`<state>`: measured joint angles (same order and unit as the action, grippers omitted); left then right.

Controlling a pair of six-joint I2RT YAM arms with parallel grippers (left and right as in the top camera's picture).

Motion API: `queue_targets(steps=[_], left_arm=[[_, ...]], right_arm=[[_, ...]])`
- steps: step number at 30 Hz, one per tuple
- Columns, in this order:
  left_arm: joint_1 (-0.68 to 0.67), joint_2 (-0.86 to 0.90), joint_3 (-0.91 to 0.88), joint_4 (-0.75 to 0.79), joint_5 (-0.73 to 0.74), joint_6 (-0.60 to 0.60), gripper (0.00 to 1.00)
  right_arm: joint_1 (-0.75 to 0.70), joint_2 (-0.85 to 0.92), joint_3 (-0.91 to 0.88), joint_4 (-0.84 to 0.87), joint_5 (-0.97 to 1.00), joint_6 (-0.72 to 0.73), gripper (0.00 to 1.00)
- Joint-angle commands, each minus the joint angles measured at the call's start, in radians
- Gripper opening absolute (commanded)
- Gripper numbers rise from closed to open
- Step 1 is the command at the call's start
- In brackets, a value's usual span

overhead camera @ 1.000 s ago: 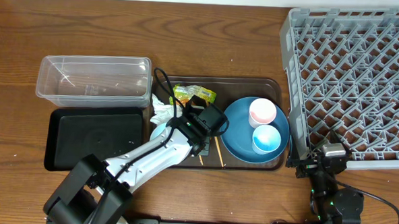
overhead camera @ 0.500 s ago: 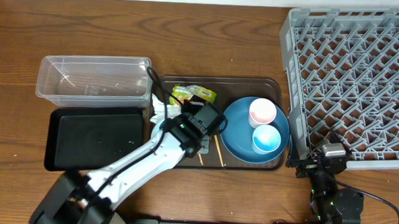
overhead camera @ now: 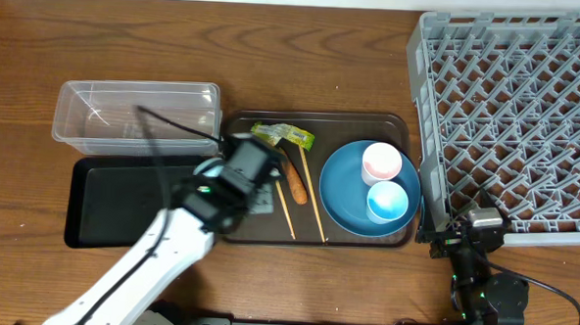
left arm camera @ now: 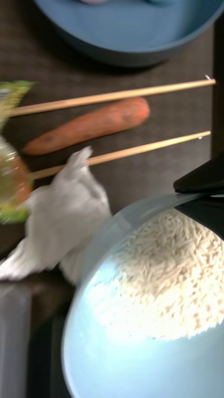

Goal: Sort waste into correct bins and load items into the dishwasher rack
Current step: 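Lift the bowl with the left gripper and carry it over the black tray, then tilt the bowl with the left gripper to pour rice onto the black tray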

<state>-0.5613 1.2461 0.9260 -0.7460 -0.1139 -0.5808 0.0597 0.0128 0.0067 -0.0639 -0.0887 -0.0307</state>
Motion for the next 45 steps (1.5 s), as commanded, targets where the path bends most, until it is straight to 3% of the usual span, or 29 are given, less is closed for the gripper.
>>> queue_targets(steps=[1, 8, 23, 38, 45], left_arm=[[0.114, -0.076, 0.002, -0.005, 0.090, 0.079, 0.06], [0.429, -0.137, 0.002, -0.010, 0.307, 0.187, 0.06], [1.024, -0.067, 0.000, -0.012, 0.697, 0.377, 0.06], [1.301, 0.151, -0.007, 0.002, 1.122, 0.557, 0.06], [1.387, 0.163, -0.008, -0.107, 1.336, 0.705, 0.06]], right_arm=[[0.011, -0.003, -0.001, -0.004, 0.006, -0.008, 0.99], [0.011, -0.003, -0.001, -0.004, 0.006, -0.008, 0.99], [0.011, -0.003, -0.001, -0.004, 0.006, -0.008, 0.99], [0.011, -0.003, -0.001, -0.004, 0.006, -0.008, 0.99], [0.011, -0.003, -0.001, -0.004, 0.006, -0.008, 0.99]])
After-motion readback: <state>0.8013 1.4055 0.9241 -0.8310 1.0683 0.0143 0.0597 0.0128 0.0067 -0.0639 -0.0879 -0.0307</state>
